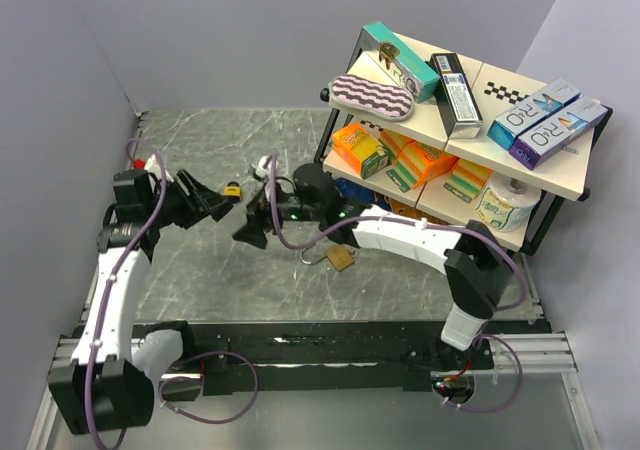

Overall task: Lock with the key
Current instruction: Place the lock at the center of the board.

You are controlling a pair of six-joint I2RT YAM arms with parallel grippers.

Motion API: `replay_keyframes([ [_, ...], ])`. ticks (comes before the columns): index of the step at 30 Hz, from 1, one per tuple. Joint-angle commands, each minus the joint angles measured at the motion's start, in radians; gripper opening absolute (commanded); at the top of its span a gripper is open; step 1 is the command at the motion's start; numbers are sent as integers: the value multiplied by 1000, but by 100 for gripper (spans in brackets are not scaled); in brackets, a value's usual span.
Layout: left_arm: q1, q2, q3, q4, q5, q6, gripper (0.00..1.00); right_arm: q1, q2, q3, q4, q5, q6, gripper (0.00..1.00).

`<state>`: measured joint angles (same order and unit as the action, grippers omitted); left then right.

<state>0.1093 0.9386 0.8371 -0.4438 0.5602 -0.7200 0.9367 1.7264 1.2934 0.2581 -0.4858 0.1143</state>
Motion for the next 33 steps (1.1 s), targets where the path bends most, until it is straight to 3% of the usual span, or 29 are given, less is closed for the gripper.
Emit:
replay_keyframes([
  [1,-16,109,92,-139,-58,330,1,-7,-135,-107,-69,-51,-171,99],
  [6,-81,244,95,-185,-103,386,1,-6,-211,-219,-166,-47,-277,99],
  [11,-198,345,145,-194,-264,412,1,-9,-261,-288,-255,-62,-350,99],
  [17,-223,534,204,-217,-321,426,1,-29,-298,-313,-375,-77,-378,99],
  [28,-247,781,332,-277,-428,418,1,-85,-340,-352,-358,-106,-366,99],
  [33,-250,844,350,-282,-482,407,13,-102,-346,-362,-356,-119,-375,99],
])
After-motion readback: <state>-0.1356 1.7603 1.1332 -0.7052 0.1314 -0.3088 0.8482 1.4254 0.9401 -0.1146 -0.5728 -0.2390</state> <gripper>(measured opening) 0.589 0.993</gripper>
